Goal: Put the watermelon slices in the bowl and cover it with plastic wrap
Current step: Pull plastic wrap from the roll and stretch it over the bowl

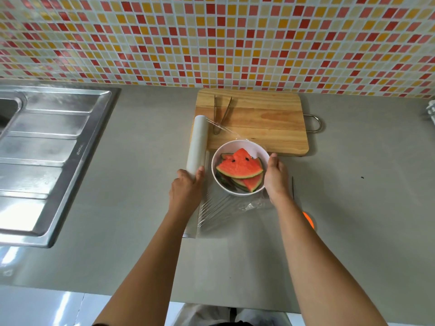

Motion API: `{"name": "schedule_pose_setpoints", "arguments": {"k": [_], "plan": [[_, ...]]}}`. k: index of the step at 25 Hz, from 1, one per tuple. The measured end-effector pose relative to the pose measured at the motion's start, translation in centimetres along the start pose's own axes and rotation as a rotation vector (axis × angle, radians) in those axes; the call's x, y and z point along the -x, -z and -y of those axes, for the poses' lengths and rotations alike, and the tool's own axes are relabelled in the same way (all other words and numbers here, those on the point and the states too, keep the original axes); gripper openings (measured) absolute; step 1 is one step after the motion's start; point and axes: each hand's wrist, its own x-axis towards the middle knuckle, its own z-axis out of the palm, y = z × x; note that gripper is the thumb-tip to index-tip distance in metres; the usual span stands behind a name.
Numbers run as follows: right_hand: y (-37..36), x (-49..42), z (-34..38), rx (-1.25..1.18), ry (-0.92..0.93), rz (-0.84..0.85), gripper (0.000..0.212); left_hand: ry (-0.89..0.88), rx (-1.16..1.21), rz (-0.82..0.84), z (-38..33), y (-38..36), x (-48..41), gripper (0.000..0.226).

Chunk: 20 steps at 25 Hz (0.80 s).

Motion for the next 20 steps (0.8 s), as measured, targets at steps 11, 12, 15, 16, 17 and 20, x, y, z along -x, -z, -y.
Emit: {"name": "schedule_pose_setpoints", "arguments": {"k": [11,12,15,16,17,20], "plan": [[0.2,0.0,0.0,0.031,0.028,-0.021,0.046,-0.02,-0.015,0.009,1.4,1.4,-0.6,0.043],[0.2,0.0,0.0,0.027,0.029,-0.023,0.045,-0.037,-0.022,-0.002,1.5,1.4,-0.6,0.043],[0.2,0.2,0.0,0.022,0.032,-0.027,0.044,-0.064,-0.013,-0.008,1.8,1.3,-0.5,0.043],[0.2,0.2,0.0,0.012,0.03,-0.026,0.043,-0.063,0.005,0.002,1.9,1.2,-0.5,0.043],[0.2,0.2,0.0,0.002,0.025,-0.023,0.042,-0.061,0.025,0.014,2.0,1.2,-0.6,0.041],[0.5,0.3,0.2,0.037,0.015,-0.012,0.04,-0.054,0.06,0.028,2.2,1.3,-0.7,0.03]]}}
